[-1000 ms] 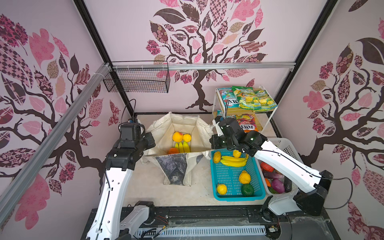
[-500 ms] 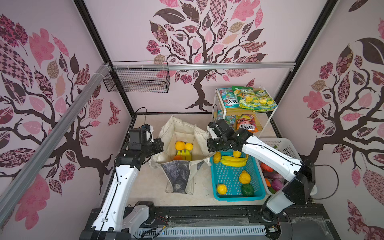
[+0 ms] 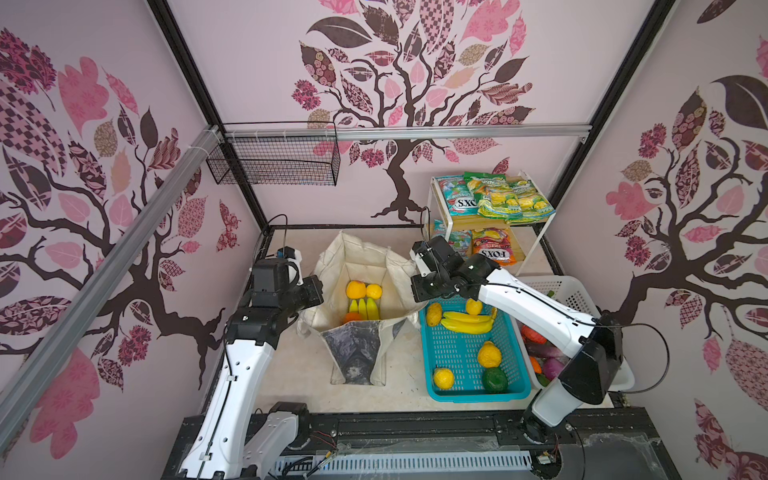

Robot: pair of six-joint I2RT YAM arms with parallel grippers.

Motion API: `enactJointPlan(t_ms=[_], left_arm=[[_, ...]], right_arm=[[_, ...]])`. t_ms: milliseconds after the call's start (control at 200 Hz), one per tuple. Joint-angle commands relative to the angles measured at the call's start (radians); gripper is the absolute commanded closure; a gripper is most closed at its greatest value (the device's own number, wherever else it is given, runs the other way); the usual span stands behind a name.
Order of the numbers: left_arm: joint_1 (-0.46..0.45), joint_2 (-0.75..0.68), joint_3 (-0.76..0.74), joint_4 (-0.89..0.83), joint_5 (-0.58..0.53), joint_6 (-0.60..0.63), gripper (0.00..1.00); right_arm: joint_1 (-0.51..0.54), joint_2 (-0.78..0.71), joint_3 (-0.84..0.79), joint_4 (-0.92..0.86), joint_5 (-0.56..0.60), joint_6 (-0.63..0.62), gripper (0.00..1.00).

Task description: Place the food into the grocery bag and tie it

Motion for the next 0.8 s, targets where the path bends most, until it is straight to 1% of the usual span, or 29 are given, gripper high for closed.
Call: enactJointPlan(t_ms=[0,75,105,125,170,195,215,260,315,370,380,390,400,415,605,730,795], left_arm=[[0.005,-0.045,-0.047,0.074,0.037,0.007,1.00],[0.005,-0.056,-0.079,0.109,0.087,-0.001,1.00],[0.005,-0.058,-0.083,0.113,0.100,0.002,1.00],[0.005,-0.060,-0.086,0.113,0.105,0.005,1.00],[0.005,-0.062,-0.090,0.115,0.110,0.006,1.00],[0.005,-0.063,-0.093,0.115,0.110,0.006,1.00],[0.005,-0.065,-0.095,0.114,0.110,0.006,1.00],[0.007,-0.064,-0.092,0.110,0.108,0.011,1.00],[0.008,-0.067,-0.094,0.106,0.107,0.018,1.00],[0.007,-0.070,-0.098,0.107,0.108,0.020,1.00],[0.008,-0.071,-0.099,0.107,0.109,0.021,1.00],[0.008,-0.073,-0.100,0.107,0.111,0.021,1.00],[0.008,-0.073,-0.101,0.107,0.113,0.022,1.00],[0.008,-0.074,-0.102,0.109,0.116,0.022,1.00],[0.009,-0.088,-0.095,0.100,0.114,0.058,1.00],[0.008,-0.093,-0.100,0.101,0.110,0.061,1.00],[0.008,-0.088,-0.097,0.095,0.108,0.072,1.00]], right_arm=[[-0.004,0.014,0.013,-0.018,0.035,-0.021,1.00],[-0.004,0.009,0.008,-0.009,0.028,-0.022,1.00],[-0.003,0.007,0.008,-0.001,0.015,-0.027,0.96],[-0.004,0.004,0.007,0.004,0.004,-0.030,0.92],[-0.003,-0.005,0.001,0.022,-0.018,-0.032,0.76],[-0.004,-0.014,-0.003,0.033,-0.026,-0.032,0.64],[-0.004,-0.021,-0.006,0.042,-0.029,-0.030,0.58],[-0.003,-0.041,-0.013,0.060,-0.032,-0.020,0.47],[-0.003,-0.076,-0.023,0.087,-0.032,-0.010,0.36],[-0.003,-0.114,-0.029,0.106,-0.018,-0.003,0.22],[-0.004,-0.121,-0.028,0.108,-0.017,-0.005,0.13],[-0.004,-0.128,-0.027,0.110,-0.014,-0.006,0.06],[-0.003,-0.134,-0.025,0.112,-0.009,-0.006,0.03],[-0.004,-0.147,-0.023,0.117,-0.006,-0.008,0.01],[-0.009,-0.258,0.019,0.161,0.046,-0.057,0.00],[-0.048,-0.287,0.070,0.156,0.033,-0.089,0.00],[-0.102,-0.291,0.110,0.135,-0.030,-0.079,0.00]])
